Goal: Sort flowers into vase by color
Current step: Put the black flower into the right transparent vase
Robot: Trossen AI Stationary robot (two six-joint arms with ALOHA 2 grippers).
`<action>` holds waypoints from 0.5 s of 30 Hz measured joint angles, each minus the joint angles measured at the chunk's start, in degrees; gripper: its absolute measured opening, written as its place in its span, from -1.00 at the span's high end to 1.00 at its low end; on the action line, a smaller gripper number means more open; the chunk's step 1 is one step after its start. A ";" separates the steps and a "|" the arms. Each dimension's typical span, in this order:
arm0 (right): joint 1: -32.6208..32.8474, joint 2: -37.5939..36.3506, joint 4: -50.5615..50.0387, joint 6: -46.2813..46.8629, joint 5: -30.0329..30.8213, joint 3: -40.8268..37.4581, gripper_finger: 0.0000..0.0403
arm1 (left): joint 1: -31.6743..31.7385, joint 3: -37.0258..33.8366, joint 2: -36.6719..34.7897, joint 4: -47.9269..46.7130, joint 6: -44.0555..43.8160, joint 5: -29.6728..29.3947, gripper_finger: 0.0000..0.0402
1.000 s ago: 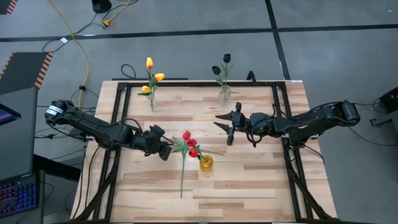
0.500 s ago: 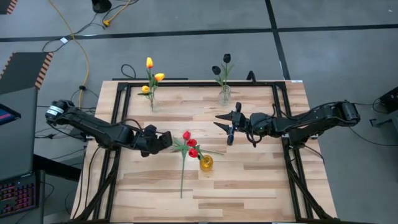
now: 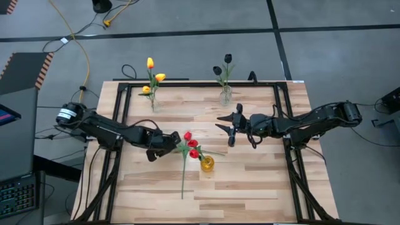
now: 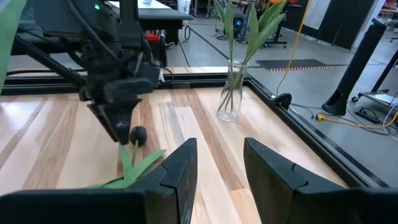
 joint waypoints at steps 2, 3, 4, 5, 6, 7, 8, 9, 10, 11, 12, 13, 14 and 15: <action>0.00 0.00 -0.14 0.00 0.00 0.00 0.22 | 0.82 0.00 0.28 -0.24 -0.97 0.13 0.24; 0.00 0.00 -0.23 0.01 0.00 0.00 0.22 | 1.23 0.00 0.25 -0.54 -1.42 0.11 0.24; 0.00 0.00 -0.35 0.02 0.00 0.02 0.22 | 1.64 0.00 0.19 -0.44 -2.03 0.14 0.24; 0.00 0.00 -0.60 0.02 0.00 0.00 0.22 | 1.95 0.02 0.17 -0.51 -2.48 0.15 0.24; 0.00 0.00 -0.76 0.02 0.00 0.00 0.22 | 2.16 0.02 0.19 -1.04 -2.72 0.35 0.24; 0.00 0.00 -0.75 0.02 0.00 0.00 0.22 | 2.32 0.02 0.19 -1.46 -2.80 0.83 0.24; 0.00 0.00 -0.74 0.02 0.00 0.00 0.22 | 2.51 0.02 0.19 -1.43 -2.86 1.61 0.24; 0.00 0.00 -0.74 0.02 0.00 0.00 0.22 | 2.55 0.02 0.19 -1.37 -2.89 2.40 0.24; 0.00 0.00 -0.76 0.02 0.00 0.00 0.22 | 2.53 0.02 0.19 -1.73 -2.98 3.00 0.24; 0.00 0.00 -0.80 0.02 0.00 0.00 0.22 | 2.45 0.02 0.19 -2.35 -3.45 3.33 0.24; 0.00 0.00 -0.80 0.02 0.00 0.00 0.22 | 2.29 0.02 0.19 -2.97 -4.24 3.27 0.24; 0.00 0.00 -0.80 0.02 0.00 0.00 0.22 | 2.23 0.02 0.19 -3.75 -4.85 3.23 0.24; 0.00 0.00 -0.80 0.02 0.00 0.00 0.22 | 2.22 0.02 0.19 -4.77 -5.09 3.15 0.24; 0.00 0.00 -0.83 0.02 -0.01 0.00 0.22 | 2.24 0.02 0.19 -5.55 -5.15 3.06 0.24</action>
